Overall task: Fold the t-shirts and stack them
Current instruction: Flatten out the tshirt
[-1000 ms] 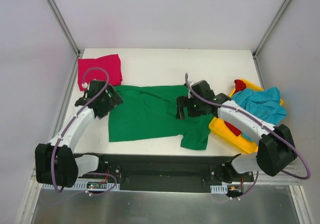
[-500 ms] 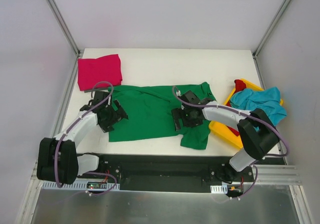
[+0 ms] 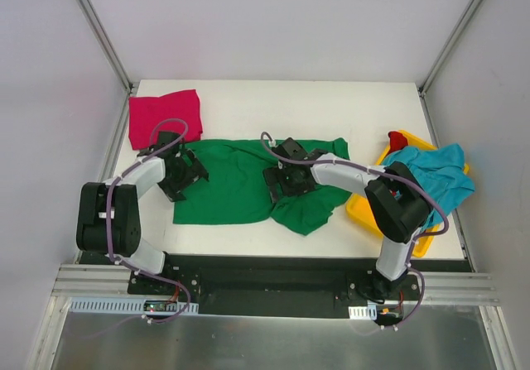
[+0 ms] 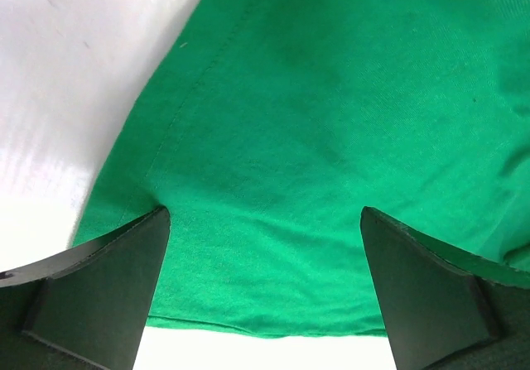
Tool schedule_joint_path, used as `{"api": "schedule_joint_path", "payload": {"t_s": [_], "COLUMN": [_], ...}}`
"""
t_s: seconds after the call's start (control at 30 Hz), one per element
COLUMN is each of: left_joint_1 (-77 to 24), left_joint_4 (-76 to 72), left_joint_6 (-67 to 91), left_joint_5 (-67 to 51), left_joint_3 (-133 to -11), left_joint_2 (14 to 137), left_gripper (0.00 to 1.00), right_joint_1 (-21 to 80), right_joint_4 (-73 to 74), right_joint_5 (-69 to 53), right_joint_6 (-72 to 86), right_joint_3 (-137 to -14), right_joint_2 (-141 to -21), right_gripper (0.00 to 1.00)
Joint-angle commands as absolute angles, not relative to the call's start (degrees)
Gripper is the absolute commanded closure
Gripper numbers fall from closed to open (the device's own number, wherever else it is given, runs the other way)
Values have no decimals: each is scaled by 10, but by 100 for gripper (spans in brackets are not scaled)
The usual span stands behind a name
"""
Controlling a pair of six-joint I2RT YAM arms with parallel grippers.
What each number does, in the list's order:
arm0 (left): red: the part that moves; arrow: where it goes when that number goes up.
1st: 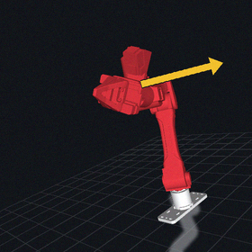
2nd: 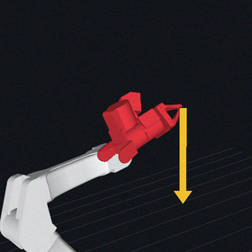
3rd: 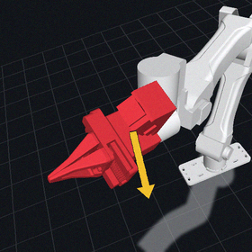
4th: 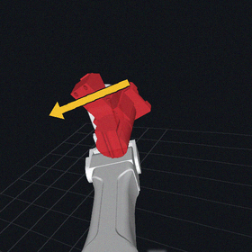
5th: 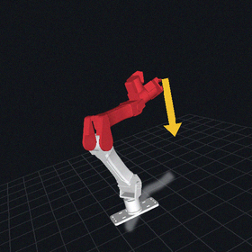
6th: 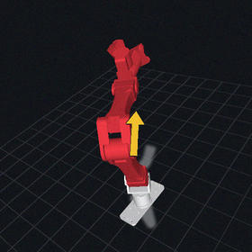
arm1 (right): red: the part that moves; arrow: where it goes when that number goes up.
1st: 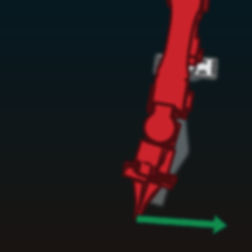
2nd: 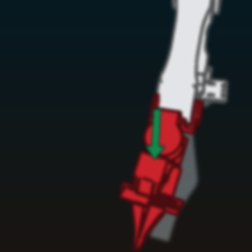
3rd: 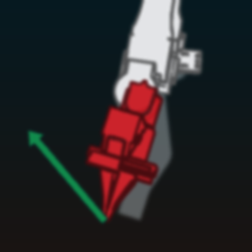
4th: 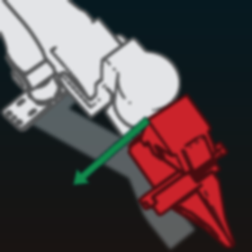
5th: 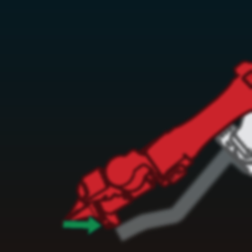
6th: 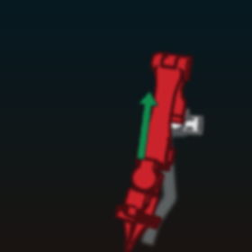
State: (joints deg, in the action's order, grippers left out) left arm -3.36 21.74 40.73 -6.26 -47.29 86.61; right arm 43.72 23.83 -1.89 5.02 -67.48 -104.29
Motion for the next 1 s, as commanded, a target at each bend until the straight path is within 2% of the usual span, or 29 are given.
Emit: {"api": "schedule_joint_path", "payload": {"t_s": [0.0, 0.2, 0.4, 0.57, 0.67, 0.73, 0.83, 0.9, 0.97], "left_joint_1": [-21, -23, -22, -22, -21, -21, -22, -21, -20], "left_joint_4": [223, 228, 304, 412, 425, 416, 398, 363, 318], "left_joint_6": [382, 431, 504, 528, 538, 544, 542, 545, 554], "left_joint_5": [-14, 18, 95, 121, 116, 93, 91, 100, 96], "left_joint_3": [-497, -479, -401, -348, -311, -290, -279, -269, -256], "left_joint_2": [879, 761, 609, 525, 490, 485, 511, 534, 561], "left_gripper": [1, 1, 1, 1, 1, 4, 15, 29, 39], "right_joint_1": [440, 439, 442, 445, 445, 446, 446, 446, 446], "right_joint_4": [263, 267, 274, 276, 275, 271, 259, 255, 253], "right_joint_5": [-4, 51, 20, -18, -19, -20, -19, -23, -25], "right_joint_6": [23, -10, -12, 17, 32, 37, 42, 44, 44], "right_joint_3": [-710, -679, -578, -487, -447, -422, -402, -396, -395], "right_joint_2": [-1045, -956, -807, -707, -666, -649, -633, -629, -632], "right_gripper": [4, 4, 4, 4, 4, 4, 4, 4, 4]}}
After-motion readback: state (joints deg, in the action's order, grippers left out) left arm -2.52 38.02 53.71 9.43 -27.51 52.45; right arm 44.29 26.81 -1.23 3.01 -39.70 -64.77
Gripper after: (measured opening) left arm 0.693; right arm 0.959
